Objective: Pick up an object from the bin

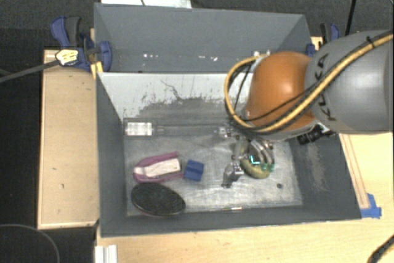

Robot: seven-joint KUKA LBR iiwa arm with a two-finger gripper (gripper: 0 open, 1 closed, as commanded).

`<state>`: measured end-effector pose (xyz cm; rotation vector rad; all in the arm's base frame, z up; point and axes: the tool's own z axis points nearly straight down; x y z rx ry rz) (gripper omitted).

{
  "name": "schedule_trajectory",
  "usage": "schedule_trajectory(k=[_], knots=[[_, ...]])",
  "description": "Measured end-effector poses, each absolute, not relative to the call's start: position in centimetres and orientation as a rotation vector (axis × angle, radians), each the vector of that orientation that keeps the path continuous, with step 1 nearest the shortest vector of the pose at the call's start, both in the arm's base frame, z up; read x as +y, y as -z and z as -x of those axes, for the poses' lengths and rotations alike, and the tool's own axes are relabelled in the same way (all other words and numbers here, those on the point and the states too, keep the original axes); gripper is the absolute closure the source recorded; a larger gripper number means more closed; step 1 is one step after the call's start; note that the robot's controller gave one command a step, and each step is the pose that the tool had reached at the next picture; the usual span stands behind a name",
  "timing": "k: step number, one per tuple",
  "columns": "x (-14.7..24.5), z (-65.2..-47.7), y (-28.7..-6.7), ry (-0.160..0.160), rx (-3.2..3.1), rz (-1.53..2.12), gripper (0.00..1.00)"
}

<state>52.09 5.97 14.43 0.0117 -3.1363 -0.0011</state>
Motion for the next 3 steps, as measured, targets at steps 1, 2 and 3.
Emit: schedule_trajectory(k=[1, 2, 3], knots=[[9.7, -52.0, -6.8, 0.003, -3.137, -0.139, 0.00], [9.5, -52.2, -7.3, 0.002, -3.142, -0.126, 1.00], [4.9, -54.5, -22.7, -0.003, -3.103, -0.552, 1.00]])
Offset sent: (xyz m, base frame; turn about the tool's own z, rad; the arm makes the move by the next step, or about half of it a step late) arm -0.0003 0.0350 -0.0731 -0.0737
